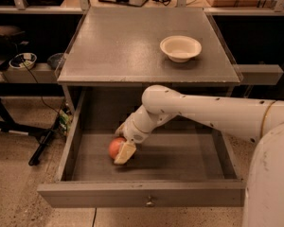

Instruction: Pick apple from top drawer and place on counter

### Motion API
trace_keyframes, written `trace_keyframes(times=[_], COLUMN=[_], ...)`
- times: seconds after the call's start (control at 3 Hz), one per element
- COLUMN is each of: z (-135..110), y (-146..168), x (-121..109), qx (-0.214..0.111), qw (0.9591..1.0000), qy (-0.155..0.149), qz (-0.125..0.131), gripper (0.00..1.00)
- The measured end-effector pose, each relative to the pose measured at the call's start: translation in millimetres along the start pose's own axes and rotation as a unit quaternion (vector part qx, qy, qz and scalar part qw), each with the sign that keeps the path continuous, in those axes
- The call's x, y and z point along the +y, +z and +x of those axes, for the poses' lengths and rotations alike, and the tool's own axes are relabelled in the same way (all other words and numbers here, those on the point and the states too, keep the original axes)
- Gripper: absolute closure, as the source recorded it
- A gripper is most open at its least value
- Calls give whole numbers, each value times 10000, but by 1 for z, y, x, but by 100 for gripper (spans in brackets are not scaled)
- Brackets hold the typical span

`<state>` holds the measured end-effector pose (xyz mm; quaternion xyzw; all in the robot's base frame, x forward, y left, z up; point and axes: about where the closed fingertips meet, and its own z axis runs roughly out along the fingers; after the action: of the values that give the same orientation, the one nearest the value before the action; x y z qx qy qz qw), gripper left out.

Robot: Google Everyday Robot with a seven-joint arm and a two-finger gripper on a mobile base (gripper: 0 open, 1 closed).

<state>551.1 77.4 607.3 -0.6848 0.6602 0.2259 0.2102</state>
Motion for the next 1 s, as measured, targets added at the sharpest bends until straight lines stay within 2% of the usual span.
trace_keyframes(times=[1.0], z=[0], y=[0], x=[0], qx=[0], qw=[10000], qy=[0], qz=[-1], gripper=[96])
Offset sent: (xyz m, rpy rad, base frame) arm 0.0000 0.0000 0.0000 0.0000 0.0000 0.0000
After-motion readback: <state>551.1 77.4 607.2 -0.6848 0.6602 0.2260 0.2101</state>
